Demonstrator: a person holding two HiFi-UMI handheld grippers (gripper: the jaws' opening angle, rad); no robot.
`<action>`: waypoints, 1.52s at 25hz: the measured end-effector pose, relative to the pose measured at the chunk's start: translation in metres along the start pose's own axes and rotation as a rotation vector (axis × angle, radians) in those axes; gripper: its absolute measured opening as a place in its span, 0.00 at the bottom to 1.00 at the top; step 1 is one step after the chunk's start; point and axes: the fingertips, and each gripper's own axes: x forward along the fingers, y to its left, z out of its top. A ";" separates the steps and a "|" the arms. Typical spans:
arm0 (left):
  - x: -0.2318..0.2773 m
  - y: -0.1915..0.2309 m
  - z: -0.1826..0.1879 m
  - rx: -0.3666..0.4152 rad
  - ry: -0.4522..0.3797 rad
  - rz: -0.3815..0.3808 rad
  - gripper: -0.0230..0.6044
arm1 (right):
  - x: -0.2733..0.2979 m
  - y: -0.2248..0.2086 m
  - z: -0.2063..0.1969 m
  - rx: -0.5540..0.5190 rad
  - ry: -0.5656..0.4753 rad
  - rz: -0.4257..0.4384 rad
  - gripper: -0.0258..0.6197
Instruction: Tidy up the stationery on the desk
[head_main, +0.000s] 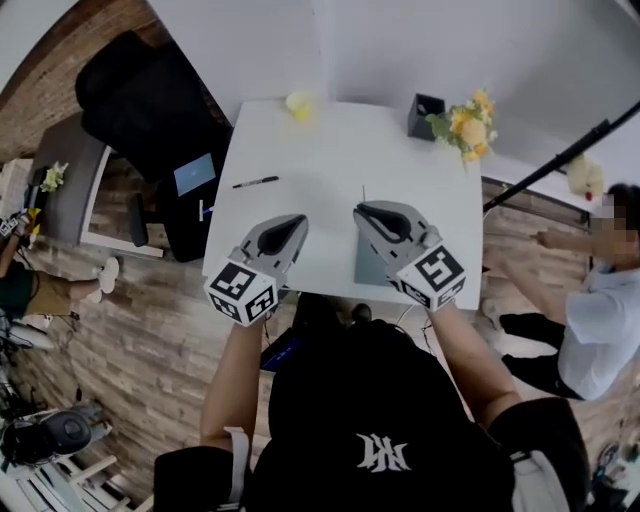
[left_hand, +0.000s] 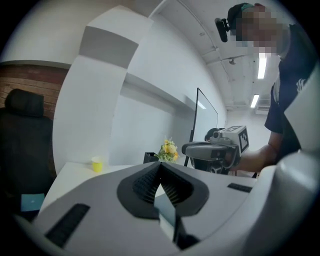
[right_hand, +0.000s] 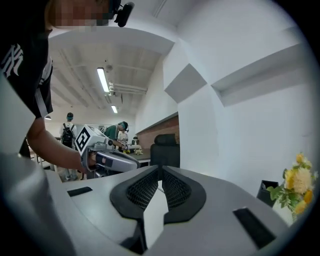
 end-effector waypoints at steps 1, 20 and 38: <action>-0.008 0.008 0.000 -0.010 -0.010 0.014 0.04 | 0.009 0.004 0.002 -0.008 -0.001 0.018 0.12; -0.101 0.190 -0.015 -0.148 -0.056 0.154 0.04 | 0.204 0.045 -0.029 -0.073 0.191 0.205 0.12; -0.095 0.290 -0.092 -0.278 0.049 0.024 0.04 | 0.321 0.023 -0.168 -0.237 0.643 0.282 0.25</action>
